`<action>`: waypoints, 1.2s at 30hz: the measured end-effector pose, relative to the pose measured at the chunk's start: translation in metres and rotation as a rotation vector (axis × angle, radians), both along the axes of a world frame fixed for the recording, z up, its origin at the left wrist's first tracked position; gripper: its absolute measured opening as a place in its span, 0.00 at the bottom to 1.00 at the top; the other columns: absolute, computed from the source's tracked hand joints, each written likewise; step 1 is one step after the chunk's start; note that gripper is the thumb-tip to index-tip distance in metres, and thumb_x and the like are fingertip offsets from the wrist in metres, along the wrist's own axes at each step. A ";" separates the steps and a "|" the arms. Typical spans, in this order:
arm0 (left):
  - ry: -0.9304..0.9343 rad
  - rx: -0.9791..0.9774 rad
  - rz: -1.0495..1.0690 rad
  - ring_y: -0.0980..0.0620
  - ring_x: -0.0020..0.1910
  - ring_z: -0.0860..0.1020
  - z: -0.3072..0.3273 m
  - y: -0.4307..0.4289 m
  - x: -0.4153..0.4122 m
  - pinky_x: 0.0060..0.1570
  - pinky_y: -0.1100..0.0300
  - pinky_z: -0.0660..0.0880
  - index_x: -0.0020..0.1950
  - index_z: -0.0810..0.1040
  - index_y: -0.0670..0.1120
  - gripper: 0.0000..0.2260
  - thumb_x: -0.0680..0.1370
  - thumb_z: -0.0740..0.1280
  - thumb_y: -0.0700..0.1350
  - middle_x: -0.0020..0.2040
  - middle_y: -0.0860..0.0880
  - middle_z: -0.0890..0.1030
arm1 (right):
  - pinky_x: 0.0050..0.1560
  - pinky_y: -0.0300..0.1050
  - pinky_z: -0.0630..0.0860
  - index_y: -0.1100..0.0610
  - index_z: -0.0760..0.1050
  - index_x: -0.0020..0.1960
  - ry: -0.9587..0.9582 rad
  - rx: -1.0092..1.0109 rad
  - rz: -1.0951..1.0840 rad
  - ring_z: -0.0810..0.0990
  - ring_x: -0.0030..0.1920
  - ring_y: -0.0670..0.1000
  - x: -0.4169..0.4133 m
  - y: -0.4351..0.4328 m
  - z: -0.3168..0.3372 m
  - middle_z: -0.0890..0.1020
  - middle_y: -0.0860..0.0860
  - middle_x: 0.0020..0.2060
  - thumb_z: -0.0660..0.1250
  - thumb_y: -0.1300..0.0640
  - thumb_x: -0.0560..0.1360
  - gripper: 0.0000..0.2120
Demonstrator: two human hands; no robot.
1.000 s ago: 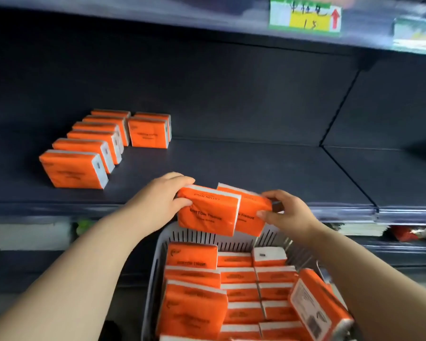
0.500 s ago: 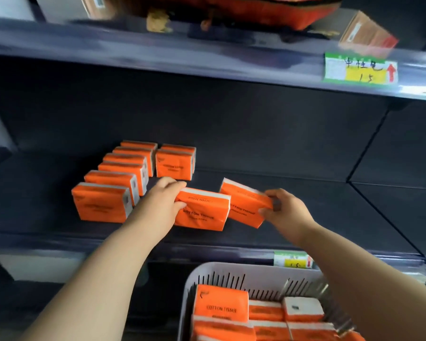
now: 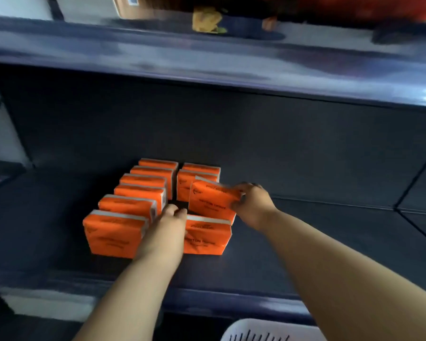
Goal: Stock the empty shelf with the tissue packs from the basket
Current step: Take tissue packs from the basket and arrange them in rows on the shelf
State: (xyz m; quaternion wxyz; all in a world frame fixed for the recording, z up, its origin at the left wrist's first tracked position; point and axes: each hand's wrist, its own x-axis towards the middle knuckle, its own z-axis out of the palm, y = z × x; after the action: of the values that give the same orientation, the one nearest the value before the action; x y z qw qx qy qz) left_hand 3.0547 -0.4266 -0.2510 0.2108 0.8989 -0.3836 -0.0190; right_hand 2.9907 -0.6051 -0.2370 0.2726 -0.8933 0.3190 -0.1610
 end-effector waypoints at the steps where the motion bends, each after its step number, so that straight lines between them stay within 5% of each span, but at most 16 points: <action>1: 0.042 -0.011 -0.007 0.65 0.46 0.73 -0.001 -0.003 0.005 0.41 0.79 0.70 0.72 0.62 0.39 0.18 0.81 0.53 0.35 0.69 0.43 0.68 | 0.47 0.33 0.66 0.51 0.74 0.64 0.016 -0.004 0.009 0.74 0.55 0.51 0.009 0.000 -0.002 0.72 0.53 0.61 0.64 0.59 0.73 0.19; 3: 0.043 0.044 0.085 0.48 0.65 0.70 -0.001 -0.006 0.012 0.62 0.62 0.69 0.75 0.57 0.45 0.23 0.80 0.53 0.36 0.75 0.47 0.58 | 0.48 0.34 0.66 0.52 0.74 0.63 0.046 -0.003 0.018 0.74 0.55 0.52 0.024 0.000 -0.005 0.72 0.54 0.61 0.62 0.59 0.73 0.19; 9: -0.014 0.206 0.095 0.43 0.72 0.60 -0.004 -0.022 0.031 0.67 0.48 0.66 0.75 0.57 0.49 0.27 0.77 0.50 0.33 0.75 0.51 0.55 | 0.46 0.33 0.66 0.52 0.72 0.66 0.072 0.026 0.012 0.74 0.52 0.51 0.054 -0.002 -0.013 0.70 0.55 0.62 0.63 0.61 0.73 0.21; 19: -0.060 0.231 0.100 0.43 0.69 0.65 -0.001 -0.035 0.035 0.62 0.52 0.66 0.74 0.58 0.46 0.23 0.79 0.49 0.33 0.74 0.49 0.56 | 0.39 0.33 0.70 0.55 0.68 0.67 0.055 0.046 -0.035 0.70 0.38 0.46 0.079 -0.015 -0.021 0.68 0.46 0.43 0.62 0.61 0.75 0.20; 21: -0.063 0.227 0.100 0.43 0.68 0.66 -0.004 -0.037 0.037 0.63 0.52 0.67 0.74 0.58 0.45 0.23 0.79 0.51 0.33 0.74 0.48 0.57 | 0.36 0.28 0.70 0.54 0.68 0.67 0.054 0.077 -0.028 0.75 0.41 0.47 0.078 -0.014 -0.020 0.72 0.47 0.46 0.61 0.61 0.76 0.20; 24: -0.082 0.210 0.082 0.44 0.65 0.71 -0.009 -0.039 0.041 0.62 0.54 0.68 0.72 0.61 0.42 0.22 0.79 0.54 0.33 0.72 0.46 0.59 | 0.47 0.35 0.70 0.51 0.69 0.68 0.073 0.069 -0.018 0.76 0.55 0.53 0.077 -0.011 -0.018 0.71 0.54 0.61 0.63 0.61 0.74 0.23; 31: -0.222 0.299 0.134 0.42 0.64 0.71 -0.006 -0.039 0.044 0.61 0.51 0.69 0.72 0.61 0.43 0.23 0.77 0.52 0.32 0.68 0.45 0.65 | 0.44 0.36 0.69 0.51 0.71 0.65 0.044 0.094 -0.036 0.75 0.47 0.49 0.070 -0.021 -0.015 0.75 0.53 0.60 0.69 0.57 0.71 0.23; 36: -0.486 0.334 0.097 0.45 0.70 0.62 -0.009 -0.040 0.049 0.64 0.49 0.58 0.72 0.61 0.52 0.22 0.77 0.57 0.41 0.68 0.49 0.69 | 0.53 0.42 0.75 0.52 0.69 0.67 0.058 -0.005 -0.021 0.77 0.56 0.54 0.063 -0.022 -0.017 0.72 0.54 0.63 0.69 0.53 0.72 0.24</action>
State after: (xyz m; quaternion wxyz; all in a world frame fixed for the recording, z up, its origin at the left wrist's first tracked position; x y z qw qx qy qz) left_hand 3.1038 -0.4663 -0.2599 -0.0374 0.9167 -0.3709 0.1441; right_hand 3.0539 -0.6273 -0.2542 0.2591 -0.8950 0.3356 -0.1385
